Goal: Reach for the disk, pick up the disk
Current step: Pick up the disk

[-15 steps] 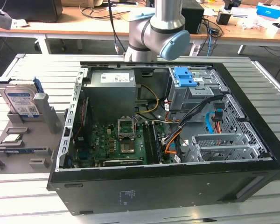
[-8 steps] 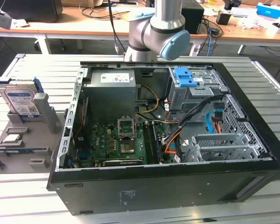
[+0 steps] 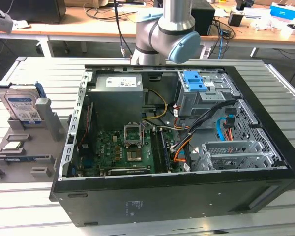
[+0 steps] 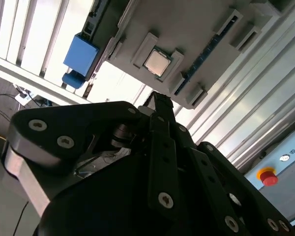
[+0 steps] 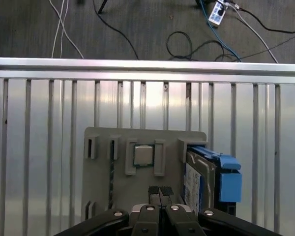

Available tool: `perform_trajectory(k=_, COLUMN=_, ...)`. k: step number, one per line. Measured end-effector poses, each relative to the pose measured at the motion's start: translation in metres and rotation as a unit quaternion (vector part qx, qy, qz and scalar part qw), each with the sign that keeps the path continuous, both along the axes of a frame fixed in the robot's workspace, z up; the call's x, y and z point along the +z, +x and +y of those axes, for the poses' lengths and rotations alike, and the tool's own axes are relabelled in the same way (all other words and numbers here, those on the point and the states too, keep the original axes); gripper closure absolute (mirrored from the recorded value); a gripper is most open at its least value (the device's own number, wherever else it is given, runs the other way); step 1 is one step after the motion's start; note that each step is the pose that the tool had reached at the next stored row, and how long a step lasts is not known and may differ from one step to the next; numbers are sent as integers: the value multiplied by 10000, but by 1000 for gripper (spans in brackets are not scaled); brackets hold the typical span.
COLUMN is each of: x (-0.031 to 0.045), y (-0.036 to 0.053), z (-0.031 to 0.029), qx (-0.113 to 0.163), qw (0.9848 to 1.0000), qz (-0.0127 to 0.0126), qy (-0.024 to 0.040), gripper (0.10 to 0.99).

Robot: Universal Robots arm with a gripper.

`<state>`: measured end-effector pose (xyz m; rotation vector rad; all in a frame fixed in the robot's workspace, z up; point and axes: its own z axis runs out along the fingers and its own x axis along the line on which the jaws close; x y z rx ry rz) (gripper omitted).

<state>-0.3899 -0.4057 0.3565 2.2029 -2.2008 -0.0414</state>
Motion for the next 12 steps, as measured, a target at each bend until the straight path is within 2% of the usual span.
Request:
perform_trajectory(k=2, x=0, y=0, z=0, qx=-75, qw=10000, qz=0, qy=0, gripper=980)
perform_trajectory(k=10, x=0, y=0, z=0, qx=-76, qw=10000, qz=0, qy=0, gripper=980)
perform_trajectory(k=12, x=0, y=0, z=0, qx=-77, qw=10000, qz=0, qy=0, gripper=851)
